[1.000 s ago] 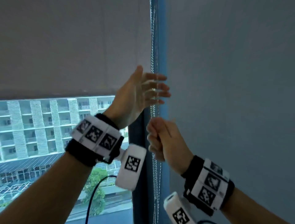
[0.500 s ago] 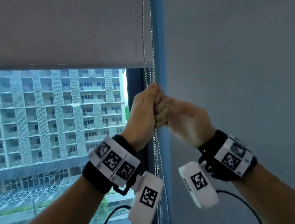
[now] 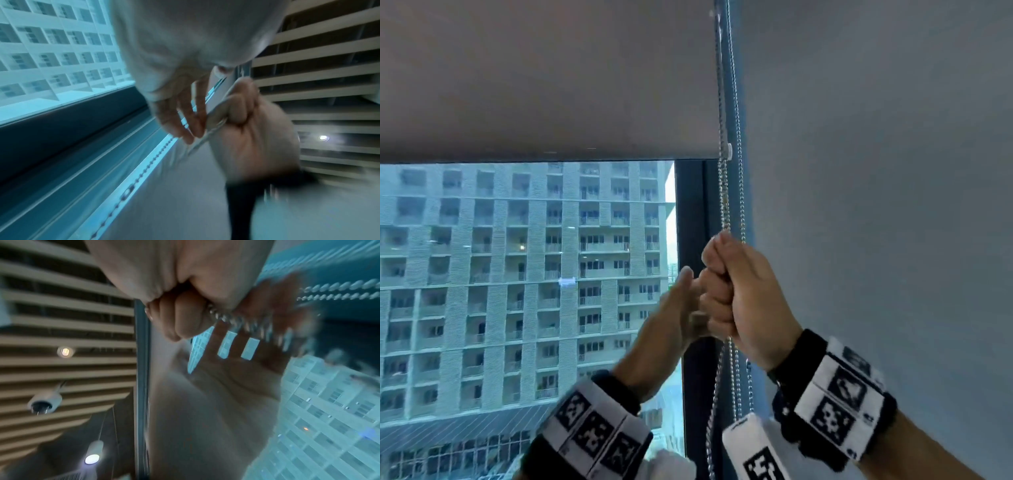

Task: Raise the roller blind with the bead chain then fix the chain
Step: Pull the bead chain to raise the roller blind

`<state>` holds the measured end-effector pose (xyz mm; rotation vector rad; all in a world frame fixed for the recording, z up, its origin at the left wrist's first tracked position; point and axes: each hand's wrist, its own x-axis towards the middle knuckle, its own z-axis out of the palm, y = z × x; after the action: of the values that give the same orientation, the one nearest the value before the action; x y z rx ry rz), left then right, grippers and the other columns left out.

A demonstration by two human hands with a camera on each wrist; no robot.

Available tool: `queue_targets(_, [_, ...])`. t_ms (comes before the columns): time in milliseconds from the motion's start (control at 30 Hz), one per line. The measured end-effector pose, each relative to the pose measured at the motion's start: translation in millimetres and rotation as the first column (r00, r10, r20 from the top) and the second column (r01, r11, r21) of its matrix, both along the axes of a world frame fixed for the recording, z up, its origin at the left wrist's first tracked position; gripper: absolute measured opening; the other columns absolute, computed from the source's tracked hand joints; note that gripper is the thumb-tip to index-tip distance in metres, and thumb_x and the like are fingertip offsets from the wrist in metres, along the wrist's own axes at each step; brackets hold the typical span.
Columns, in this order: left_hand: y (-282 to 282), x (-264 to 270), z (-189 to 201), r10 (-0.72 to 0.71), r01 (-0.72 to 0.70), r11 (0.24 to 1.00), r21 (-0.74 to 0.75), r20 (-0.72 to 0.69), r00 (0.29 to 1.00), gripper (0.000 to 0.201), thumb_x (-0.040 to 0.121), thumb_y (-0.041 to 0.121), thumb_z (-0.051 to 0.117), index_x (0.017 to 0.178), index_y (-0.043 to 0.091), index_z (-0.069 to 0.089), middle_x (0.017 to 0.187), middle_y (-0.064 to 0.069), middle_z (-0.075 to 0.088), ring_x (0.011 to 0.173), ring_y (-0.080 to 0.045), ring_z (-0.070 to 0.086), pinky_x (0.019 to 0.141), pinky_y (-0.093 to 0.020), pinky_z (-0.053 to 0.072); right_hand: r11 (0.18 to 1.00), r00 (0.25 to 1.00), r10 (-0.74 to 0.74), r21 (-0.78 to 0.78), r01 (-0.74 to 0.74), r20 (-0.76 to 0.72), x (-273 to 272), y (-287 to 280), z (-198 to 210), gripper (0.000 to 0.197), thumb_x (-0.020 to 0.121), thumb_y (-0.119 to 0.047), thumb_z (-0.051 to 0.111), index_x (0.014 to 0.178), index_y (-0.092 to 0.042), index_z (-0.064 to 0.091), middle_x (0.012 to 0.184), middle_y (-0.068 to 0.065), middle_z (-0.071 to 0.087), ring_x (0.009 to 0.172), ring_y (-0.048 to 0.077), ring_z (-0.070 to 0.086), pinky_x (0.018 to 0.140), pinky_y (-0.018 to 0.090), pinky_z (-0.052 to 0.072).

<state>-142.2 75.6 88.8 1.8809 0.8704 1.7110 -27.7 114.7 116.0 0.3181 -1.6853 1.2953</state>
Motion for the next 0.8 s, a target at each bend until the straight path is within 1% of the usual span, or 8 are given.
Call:
queue_targets(133, [-17,8,62,0.05,-0.049,0.998,0.046,-0.022,0.998,0.058,0.096,0.049,0.024,0.11,0.005,0.059,0.09,-0.013,0.068,0.083,-0.026,0.065,0.071,-0.032,0.052,0.996,0.996,0.071,-0.06,-0.068,0.058,0,-5,-25,0.038,0.092,-0.046,0.039,0.064,-0.021,0.032,0.048,-0.01,0.021,0.036,0.004,0.011,0.036,0.009,0.014])
queue_targets(200, [-28,20,90,0.015,-0.014,0.999,0.04,-0.029,0.999,0.053,0.099,0.046,0.026,0.109,0.005,0.058,0.082,-0.009,0.067,0.071,-0.022,0.065,0.063,-0.029,0.052,0.991,0.989,0.108,-0.092,-0.099,0.099,0,-7,-38,0.042,0.094,-0.046,0.041,0.062,-0.021,0.032,0.048,-0.011,0.021,0.037,0.004,0.01,0.036,0.009,0.014])
queue_targets(267, [-35,31,110,0.016,-0.017,0.999,0.037,0.013,1.0,0.046,0.099,0.044,0.031,0.105,0.006,0.055,0.066,-0.004,0.057,0.052,-0.015,0.051,0.049,-0.023,0.04,0.985,0.984,0.123,-0.134,-0.106,0.131,-3,-10,-59,0.046,0.095,-0.047,0.045,0.058,-0.021,0.037,0.046,-0.012,0.025,0.035,0.004,0.014,0.035,0.01,0.016])
queue_targets(367, [-30,35,117,0.077,-0.08,0.995,0.067,0.049,0.996,0.036,0.1,0.04,0.032,0.089,0.011,0.051,0.055,0.004,0.032,0.043,-0.008,0.024,0.043,-0.018,0.018,0.974,0.974,0.159,-0.189,-0.128,0.161,-5,-5,-87,0.038,0.084,-0.041,0.058,0.052,-0.02,0.059,0.044,-0.011,0.042,0.033,0.004,0.032,0.036,0.014,0.027])
queue_targets(433, [-22,33,112,0.167,-0.169,0.978,0.121,0.028,0.986,0.036,0.103,0.032,0.028,0.073,0.017,0.042,0.05,0.008,0.024,0.039,-0.005,0.017,0.036,-0.016,0.014,0.986,0.961,0.14,-0.118,-0.114,0.238,-7,14,-86,0.03,0.081,-0.044,0.069,0.067,-0.019,0.075,0.049,-0.006,0.053,0.039,0.007,0.046,0.042,0.015,0.036])
queue_targets(533, [-18,27,104,0.245,-0.239,0.954,0.181,-0.011,0.969,0.039,0.103,0.027,0.027,0.065,0.019,0.034,0.05,0.009,0.023,0.039,-0.005,0.015,0.035,-0.017,0.013,0.985,0.94,0.169,-0.017,-0.172,0.297,-9,46,-50,0.036,0.082,-0.047,0.063,0.101,-0.019,0.076,0.077,0.0,0.069,0.064,0.01,0.063,0.06,0.019,0.05])
queue_targets(667, [-20,26,100,0.315,-0.306,0.923,0.235,-0.004,0.949,0.041,0.103,0.028,0.028,0.064,0.018,0.036,0.052,0.007,0.023,0.04,-0.006,0.016,0.035,-0.018,0.015,0.98,0.978,0.186,0.054,-0.192,0.098,11,54,27,0.053,0.089,-0.031,0.043,0.129,0.003,0.053,0.105,0.019,0.063,0.095,0.028,0.059,0.089,0.038,0.047])
queue_targets(800, [-15,35,97,0.355,-0.35,0.907,0.233,0.022,0.934,0.045,0.103,0.03,0.027,0.06,0.02,0.039,0.047,0.011,0.023,0.038,-0.004,0.016,0.035,-0.018,0.013,0.974,0.976,0.218,0.054,-0.219,0.028,3,31,101,0.033,0.099,-0.024,0.04,0.116,-0.001,0.056,0.095,0.014,0.066,0.078,0.02,0.063,0.074,0.029,0.05])
